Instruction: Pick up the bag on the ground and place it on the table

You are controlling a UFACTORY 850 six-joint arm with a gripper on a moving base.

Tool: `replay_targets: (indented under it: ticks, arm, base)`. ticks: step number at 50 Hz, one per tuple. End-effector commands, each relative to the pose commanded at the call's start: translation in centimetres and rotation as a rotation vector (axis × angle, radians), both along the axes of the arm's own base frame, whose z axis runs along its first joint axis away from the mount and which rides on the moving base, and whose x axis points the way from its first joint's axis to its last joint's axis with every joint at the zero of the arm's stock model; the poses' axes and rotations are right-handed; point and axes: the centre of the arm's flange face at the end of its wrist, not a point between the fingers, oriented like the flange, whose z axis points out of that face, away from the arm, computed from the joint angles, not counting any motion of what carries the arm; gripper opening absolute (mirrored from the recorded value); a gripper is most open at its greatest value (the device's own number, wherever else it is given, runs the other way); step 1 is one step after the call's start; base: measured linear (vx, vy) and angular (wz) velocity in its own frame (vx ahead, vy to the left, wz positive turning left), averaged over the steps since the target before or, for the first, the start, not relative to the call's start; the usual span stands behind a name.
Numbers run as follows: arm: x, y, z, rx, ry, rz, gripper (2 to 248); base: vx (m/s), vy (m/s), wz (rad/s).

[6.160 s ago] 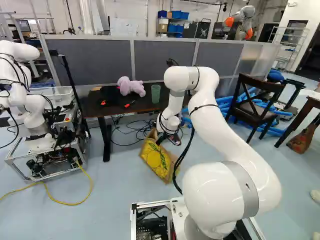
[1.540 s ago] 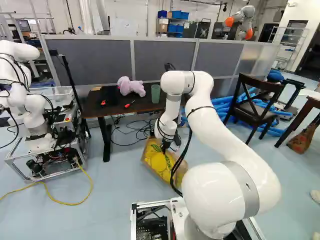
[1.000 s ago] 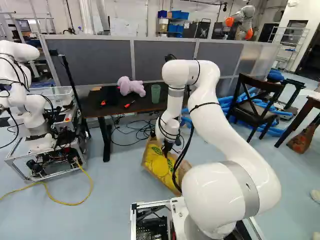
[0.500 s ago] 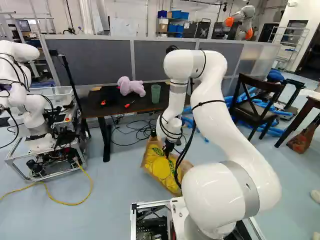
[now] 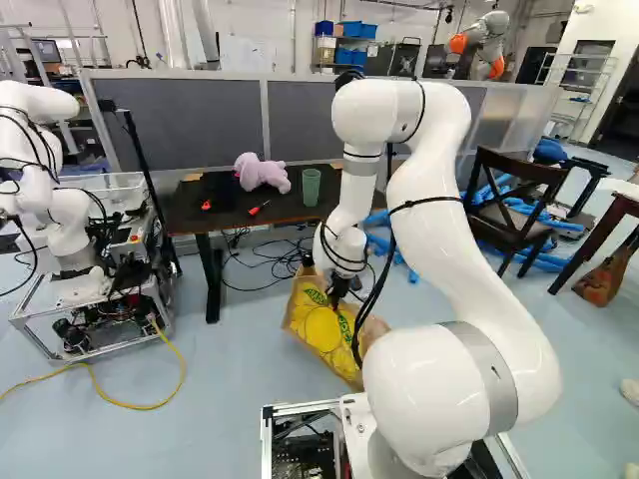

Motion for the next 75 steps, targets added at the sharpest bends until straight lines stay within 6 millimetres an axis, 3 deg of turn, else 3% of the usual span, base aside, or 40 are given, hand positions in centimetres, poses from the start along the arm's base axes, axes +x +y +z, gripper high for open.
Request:
replay_targets:
  ticks: [75]
  arm:
    - [-2.0, -0.5, 10.7, -0.034, 0.014, -0.005, 22]
  base:
    - [0.0, 0.0, 0.0]
